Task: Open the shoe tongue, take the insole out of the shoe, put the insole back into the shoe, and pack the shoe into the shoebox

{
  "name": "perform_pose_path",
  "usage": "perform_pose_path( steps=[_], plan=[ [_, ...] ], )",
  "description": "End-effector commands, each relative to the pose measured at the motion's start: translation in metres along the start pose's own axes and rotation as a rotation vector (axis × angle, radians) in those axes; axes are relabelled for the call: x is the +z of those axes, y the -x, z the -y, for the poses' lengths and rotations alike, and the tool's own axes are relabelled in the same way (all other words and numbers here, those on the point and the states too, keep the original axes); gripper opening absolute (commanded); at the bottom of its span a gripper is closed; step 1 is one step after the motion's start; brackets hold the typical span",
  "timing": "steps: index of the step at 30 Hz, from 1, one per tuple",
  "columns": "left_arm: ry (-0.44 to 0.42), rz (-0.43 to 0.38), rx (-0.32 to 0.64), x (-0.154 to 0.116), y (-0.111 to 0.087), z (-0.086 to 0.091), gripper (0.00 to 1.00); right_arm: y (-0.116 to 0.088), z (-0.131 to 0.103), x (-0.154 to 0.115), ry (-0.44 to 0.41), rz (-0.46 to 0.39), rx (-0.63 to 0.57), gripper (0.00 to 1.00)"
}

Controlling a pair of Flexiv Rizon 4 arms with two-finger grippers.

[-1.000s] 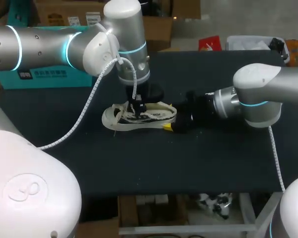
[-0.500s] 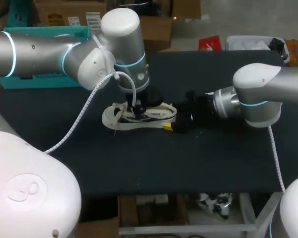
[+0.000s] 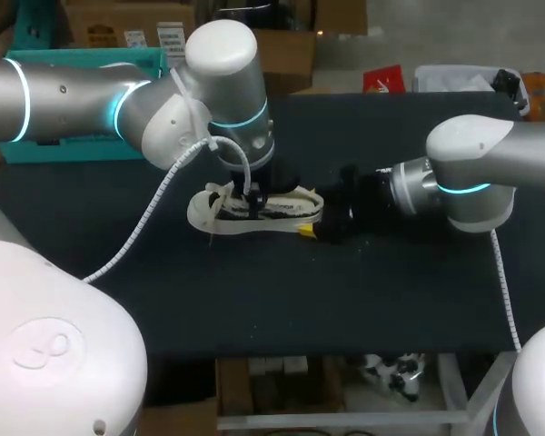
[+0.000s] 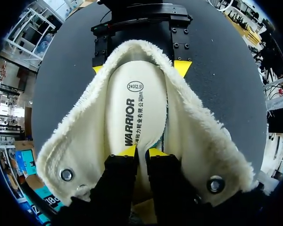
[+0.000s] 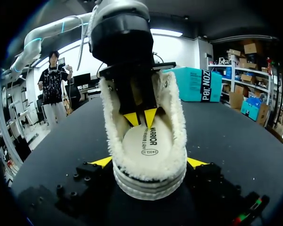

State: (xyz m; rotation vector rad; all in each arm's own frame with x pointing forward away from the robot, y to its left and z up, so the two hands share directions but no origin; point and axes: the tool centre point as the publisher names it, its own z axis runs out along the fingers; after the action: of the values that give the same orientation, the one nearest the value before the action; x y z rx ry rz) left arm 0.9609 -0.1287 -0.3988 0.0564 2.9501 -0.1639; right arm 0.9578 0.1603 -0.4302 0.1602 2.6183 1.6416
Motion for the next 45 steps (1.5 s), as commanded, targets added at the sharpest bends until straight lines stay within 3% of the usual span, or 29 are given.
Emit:
perform_pose_path(
  steps=[1,8,16,28,36,45],
  plan=[
    [-0.037,-0.013,0.010,0.059,0.015,-0.003,0.00,-0.003,0.004,-0.001,0.004,-0.008,-0.001,0.00],
    [-0.159,-0.060,0.046,0.005,0.006,0.004,0.00,-0.003,0.004,-0.001,0.004,-0.008,-0.001,0.00],
    [-0.241,-0.088,0.066,-0.032,0.001,0.009,0.00,-0.003,0.004,-0.001,0.004,-0.008,-0.001,0.00],
    [-0.313,-0.125,0.079,-0.054,-0.006,0.014,0.00,-0.003,0.004,-0.001,0.004,-0.008,-0.001,0.00],
    [-0.392,-0.114,0.048,-0.070,0.003,0.016,0.00,-0.003,0.004,-0.001,0.004,-0.008,-0.001,0.00],
    [-0.415,-0.102,0.058,-0.084,0.008,0.026,0.00,-0.003,0.004,-0.001,0.004,-0.008,-0.001,0.00]
  ],
)
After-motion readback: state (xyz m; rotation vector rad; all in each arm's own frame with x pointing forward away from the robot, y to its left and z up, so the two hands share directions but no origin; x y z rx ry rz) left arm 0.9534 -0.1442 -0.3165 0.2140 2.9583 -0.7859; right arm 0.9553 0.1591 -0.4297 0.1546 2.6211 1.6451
